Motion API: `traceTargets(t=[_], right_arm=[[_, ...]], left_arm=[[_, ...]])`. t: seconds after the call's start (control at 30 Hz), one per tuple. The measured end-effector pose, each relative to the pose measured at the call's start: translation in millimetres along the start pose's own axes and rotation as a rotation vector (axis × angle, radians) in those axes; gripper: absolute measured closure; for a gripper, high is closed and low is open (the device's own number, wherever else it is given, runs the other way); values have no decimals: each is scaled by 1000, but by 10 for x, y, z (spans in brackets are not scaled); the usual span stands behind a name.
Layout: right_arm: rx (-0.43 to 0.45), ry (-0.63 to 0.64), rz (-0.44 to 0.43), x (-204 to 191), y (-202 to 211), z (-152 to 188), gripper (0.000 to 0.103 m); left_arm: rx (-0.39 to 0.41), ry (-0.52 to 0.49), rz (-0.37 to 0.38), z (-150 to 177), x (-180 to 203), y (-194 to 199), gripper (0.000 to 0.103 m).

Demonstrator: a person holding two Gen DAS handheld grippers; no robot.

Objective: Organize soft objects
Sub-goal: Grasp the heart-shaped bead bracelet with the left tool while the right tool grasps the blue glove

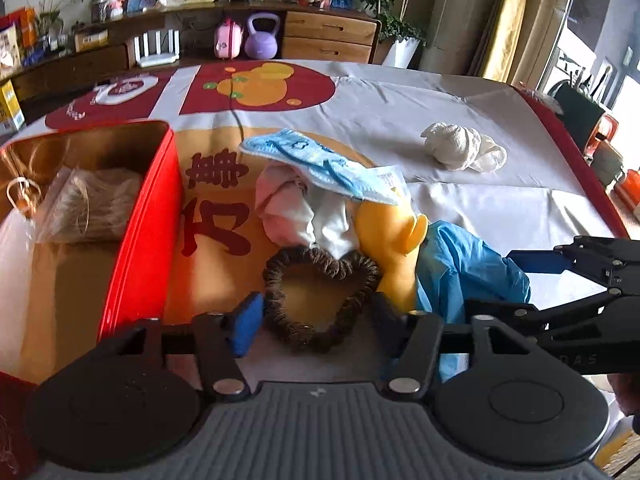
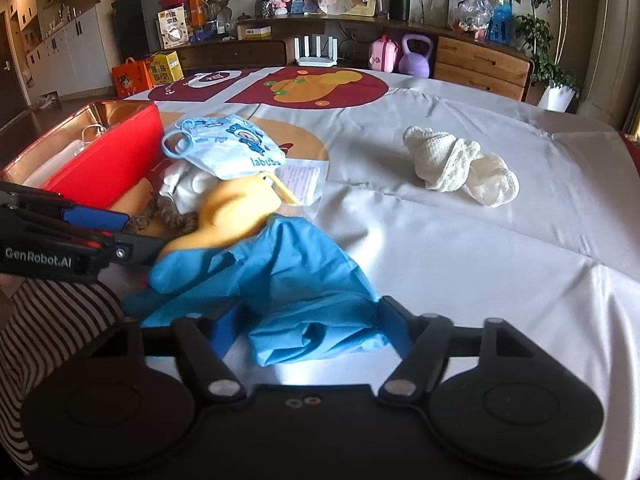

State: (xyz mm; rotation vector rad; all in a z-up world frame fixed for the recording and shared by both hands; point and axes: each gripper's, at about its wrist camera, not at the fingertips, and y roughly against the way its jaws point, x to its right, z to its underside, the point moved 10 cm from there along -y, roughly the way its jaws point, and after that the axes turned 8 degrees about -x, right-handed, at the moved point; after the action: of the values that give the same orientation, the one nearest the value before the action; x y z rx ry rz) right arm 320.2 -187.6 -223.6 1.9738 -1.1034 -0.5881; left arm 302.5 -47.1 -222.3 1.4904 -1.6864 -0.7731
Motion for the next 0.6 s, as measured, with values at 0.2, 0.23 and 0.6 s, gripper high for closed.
traceTargets(t=[0.2, 0.23, 0.6], right_arm=[[6, 8, 12, -7, 34, -9, 67], [8, 10, 11, -23, 44, -9, 71], [78, -26, -24, -151, 362, -54, 99]], left_arm=[[7, -28, -44, -1, -10, -11, 71], [6, -38, -42, 4, 8, -10, 73], [14, -44, -46, 20, 25, 171, 96]])
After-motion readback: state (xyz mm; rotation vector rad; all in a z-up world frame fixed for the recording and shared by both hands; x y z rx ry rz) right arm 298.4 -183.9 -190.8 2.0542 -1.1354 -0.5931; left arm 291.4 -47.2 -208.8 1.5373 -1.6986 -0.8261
